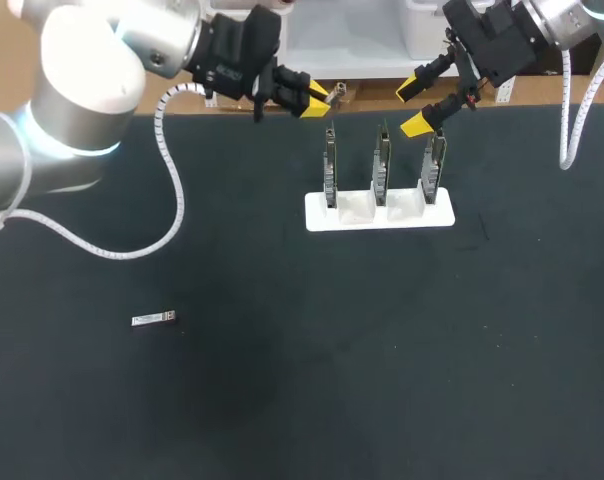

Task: Pick up the optical module with the left hand, and insert it into the network port with the right hand.

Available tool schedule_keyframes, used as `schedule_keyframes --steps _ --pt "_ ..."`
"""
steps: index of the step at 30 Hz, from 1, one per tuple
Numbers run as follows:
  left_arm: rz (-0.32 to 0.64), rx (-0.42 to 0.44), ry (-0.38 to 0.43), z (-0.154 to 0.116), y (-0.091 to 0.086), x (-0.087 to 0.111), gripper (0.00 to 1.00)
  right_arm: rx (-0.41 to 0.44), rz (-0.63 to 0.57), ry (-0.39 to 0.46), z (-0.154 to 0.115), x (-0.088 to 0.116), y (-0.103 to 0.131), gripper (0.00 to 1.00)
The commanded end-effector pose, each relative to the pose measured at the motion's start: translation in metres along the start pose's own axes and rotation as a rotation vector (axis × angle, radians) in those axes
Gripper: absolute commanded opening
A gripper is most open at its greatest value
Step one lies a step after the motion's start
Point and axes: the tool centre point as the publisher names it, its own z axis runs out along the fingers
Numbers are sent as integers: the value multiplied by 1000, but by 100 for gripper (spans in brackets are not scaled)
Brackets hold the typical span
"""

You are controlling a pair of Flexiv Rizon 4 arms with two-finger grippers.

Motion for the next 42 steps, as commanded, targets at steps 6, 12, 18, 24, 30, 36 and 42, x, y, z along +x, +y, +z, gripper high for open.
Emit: schedule_keyframes --steps 6,12,18,24,30,36,42 --pt "0 10 3 0 3 0 0 3 0 0 0 0 1 100" --pt "28 -14 -52 3 5 -10 0 3 0 0 0 0 1 100" --pt "33 6 -107 16 9 -18 0 3 0 0 0 0 1 100" --pt "16 10 -167 22 7 -21 0 3 0 0 0 0 1 100" --pt "-16 16 -203 24 3 -24 0 3 0 0 0 0 1 100" --pt "-38 23 -221 28 -2 -27 0 3 0 0 0 0 1 100" --pt "-51 35 -254 33 -6 -31 0 3 0 0 0 0 1 100"
